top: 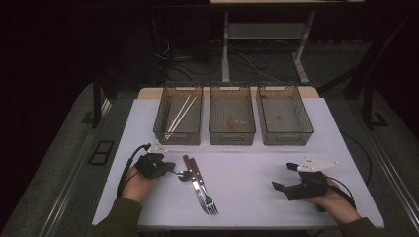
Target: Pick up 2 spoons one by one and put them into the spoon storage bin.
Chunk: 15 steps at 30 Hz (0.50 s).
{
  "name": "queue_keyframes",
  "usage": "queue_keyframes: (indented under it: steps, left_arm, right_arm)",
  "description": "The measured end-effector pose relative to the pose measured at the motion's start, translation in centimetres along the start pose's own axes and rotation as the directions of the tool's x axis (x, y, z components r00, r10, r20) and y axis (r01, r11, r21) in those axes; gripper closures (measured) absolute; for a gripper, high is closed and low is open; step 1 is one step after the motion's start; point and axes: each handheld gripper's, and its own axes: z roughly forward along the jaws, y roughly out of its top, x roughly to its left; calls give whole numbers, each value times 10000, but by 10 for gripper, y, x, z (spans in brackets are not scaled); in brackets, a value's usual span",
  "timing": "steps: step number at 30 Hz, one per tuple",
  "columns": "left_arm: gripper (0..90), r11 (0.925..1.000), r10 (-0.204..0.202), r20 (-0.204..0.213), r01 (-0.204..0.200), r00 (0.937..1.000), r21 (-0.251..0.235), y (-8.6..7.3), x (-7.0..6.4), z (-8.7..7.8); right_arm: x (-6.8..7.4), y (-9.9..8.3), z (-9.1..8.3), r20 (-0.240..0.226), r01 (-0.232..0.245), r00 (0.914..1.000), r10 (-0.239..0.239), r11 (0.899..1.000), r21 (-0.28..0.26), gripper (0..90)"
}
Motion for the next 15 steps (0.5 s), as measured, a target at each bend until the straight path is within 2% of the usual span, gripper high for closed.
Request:
queue_keyframes:
  steps: [8,15]
  left_arm:
    - [891,9993,-51,267,41,9996,371,-10,-9,-11]
    - [891,9988,-311,514,291,9982,399,-16,-14,-15]
  right_arm:
    - [1,0,-1,60,113,9999,-113,9999,68,132]
    - [0,0,-1,102,135,9999,-136,9999,41,132]
